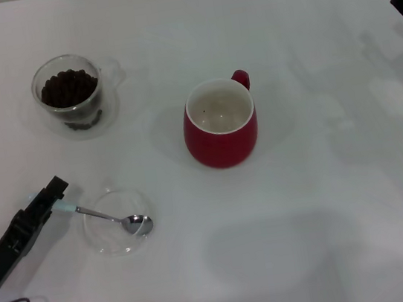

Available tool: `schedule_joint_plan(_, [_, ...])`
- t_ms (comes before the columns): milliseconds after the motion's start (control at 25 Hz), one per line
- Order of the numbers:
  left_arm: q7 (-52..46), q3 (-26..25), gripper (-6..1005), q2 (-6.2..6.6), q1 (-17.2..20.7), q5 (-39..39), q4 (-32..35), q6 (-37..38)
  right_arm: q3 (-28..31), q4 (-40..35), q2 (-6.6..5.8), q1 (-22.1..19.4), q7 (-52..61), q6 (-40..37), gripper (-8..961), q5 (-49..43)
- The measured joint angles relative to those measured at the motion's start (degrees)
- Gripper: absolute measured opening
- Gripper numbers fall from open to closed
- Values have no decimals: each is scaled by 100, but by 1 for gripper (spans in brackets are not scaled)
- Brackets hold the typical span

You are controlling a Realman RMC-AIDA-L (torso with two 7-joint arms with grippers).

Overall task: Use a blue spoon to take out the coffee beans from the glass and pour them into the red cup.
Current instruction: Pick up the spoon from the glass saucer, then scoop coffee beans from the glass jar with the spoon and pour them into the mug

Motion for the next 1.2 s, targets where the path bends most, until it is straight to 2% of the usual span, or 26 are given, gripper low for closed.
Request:
schedule_joint_plan(320, [-128, 2, 239, 10, 66, -19, -2, 116, 12, 1, 0, -10, 9, 12, 776, 0])
schedule_joint_plan(520, [-128, 4, 144, 6, 72, -13, -1, 196, 12, -18, 0, -52, 11, 26, 776, 0])
schedule_joint_plan(800, [-128, 4, 134, 35, 78, 8, -1, 374, 12, -19, 0, -139, 12, 31, 775, -1])
schedule_joint_plan(960, [-129, 4, 132, 106, 100, -7, 2, 485, 11, -13, 0, -146, 12, 30, 775, -1])
schedule_joint_plan(1080, [-133, -25, 132, 215, 155, -36, 143, 808, 11, -7, 0, -145, 12, 9, 775, -1])
schedule_joint_plan(1200, [-137, -62, 133, 262, 287, -374, 505, 1131, 12, -5, 0, -142, 12, 12, 774, -1])
